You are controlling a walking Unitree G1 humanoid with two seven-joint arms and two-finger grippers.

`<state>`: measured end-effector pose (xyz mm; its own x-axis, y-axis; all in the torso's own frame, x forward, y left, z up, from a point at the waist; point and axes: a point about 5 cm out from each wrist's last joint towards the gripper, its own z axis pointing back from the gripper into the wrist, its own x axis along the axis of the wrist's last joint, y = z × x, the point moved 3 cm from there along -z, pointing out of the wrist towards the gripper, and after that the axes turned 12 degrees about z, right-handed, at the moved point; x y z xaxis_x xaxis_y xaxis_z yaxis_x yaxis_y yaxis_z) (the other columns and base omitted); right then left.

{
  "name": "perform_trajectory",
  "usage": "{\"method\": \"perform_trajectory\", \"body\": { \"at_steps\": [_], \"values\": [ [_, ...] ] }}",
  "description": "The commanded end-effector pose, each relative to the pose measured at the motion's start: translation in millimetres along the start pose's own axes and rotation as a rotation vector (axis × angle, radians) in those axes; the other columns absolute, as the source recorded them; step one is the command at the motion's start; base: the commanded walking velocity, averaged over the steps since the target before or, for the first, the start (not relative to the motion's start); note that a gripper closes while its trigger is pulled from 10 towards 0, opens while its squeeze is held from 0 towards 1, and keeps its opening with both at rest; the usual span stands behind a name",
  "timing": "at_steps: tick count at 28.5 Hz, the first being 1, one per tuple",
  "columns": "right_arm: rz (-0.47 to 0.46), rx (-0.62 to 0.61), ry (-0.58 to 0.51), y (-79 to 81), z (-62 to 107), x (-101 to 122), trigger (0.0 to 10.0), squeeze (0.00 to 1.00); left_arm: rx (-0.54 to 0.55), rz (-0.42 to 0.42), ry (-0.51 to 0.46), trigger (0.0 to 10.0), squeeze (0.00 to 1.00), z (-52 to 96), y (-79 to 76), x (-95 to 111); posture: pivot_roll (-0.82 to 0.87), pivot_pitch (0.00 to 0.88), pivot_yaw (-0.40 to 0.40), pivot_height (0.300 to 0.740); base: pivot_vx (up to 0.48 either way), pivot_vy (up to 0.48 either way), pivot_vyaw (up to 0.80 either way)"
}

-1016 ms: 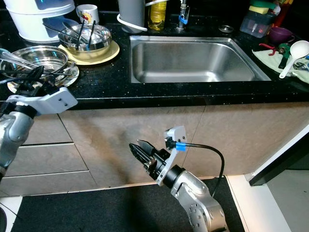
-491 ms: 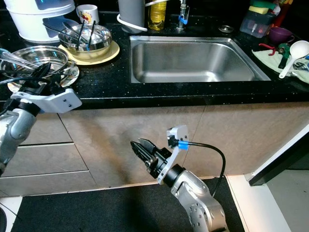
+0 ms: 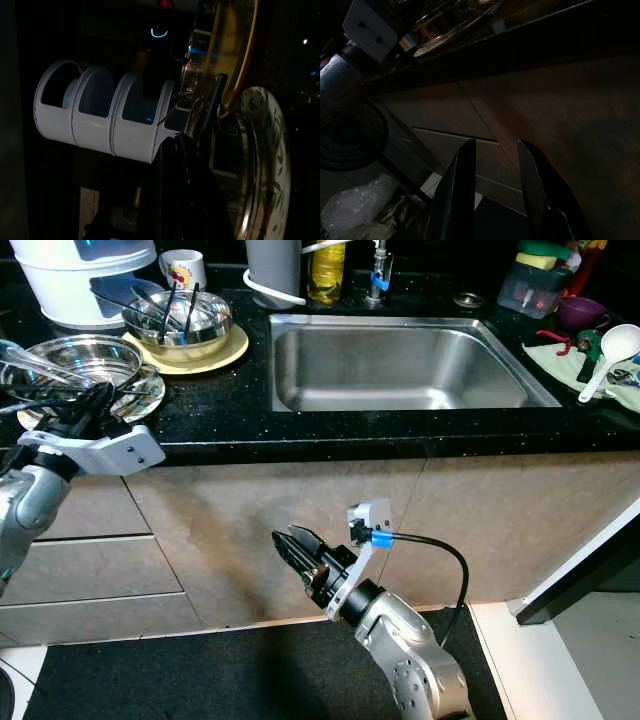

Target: Kitchen organization

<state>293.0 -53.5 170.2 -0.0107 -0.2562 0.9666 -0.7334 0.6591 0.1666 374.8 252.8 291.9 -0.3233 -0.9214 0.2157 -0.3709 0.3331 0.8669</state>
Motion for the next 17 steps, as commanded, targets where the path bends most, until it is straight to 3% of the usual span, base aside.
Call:
{"method": "perform_trajectory", "body": {
  "at_steps": [1,9,10,11,12,13,17],
  "values": [
    [-0.005,-0.004,0.000,0.3,1.8,0.4,10.0,0.00,-0.017,-0.026,-0.009,0.0,0.00,0.5,1.0,-1.8,-0.08,0.196,-0.066,0.740,0.000,0.000,0.00],
    [-0.008,-0.005,-0.003,0.1,1.7,1.0,10.0,0.00,-0.031,-0.003,-0.017,0.0,0.00,-1.4,0.3,-0.1,-0.08,0.197,-0.064,0.740,0.000,0.000,0.00],
    [-0.008,-0.005,-0.003,0.0,1.7,1.2,10.0,0.00,-0.040,0.020,-0.020,1.6,0.00,-1.7,-1.0,1.3,-0.08,0.197,-0.064,0.740,0.000,0.000,0.00],
    [-0.008,-0.005,-0.003,0.0,1.7,1.3,10.0,0.00,-0.046,0.035,-0.023,1.6,0.00,-1.8,-2.0,2.3,-0.08,0.197,-0.064,0.740,0.000,0.000,0.00],
    [-0.007,-0.005,-0.004,-0.1,1.7,1.4,10.0,0.00,-0.056,0.052,-0.023,10.0,0.73,-1.6,-3.9,3.2,-0.08,0.197,-0.064,0.740,0.000,0.000,0.00],
    [-0.007,-0.005,-0.004,0.0,1.7,1.4,10.0,0.00,-0.060,0.064,-0.021,10.0,1.00,-1.4,-5.3,3.5,-0.08,0.197,-0.064,0.740,0.000,0.000,0.00],
    [-0.007,-0.004,-0.005,0.1,1.5,1.7,10.0,0.00,-0.068,0.077,-0.017,10.0,1.00,-1.7,-7.6,3.3,-0.08,0.196,-0.064,0.740,0.000,0.000,0.00]
  ]
}}
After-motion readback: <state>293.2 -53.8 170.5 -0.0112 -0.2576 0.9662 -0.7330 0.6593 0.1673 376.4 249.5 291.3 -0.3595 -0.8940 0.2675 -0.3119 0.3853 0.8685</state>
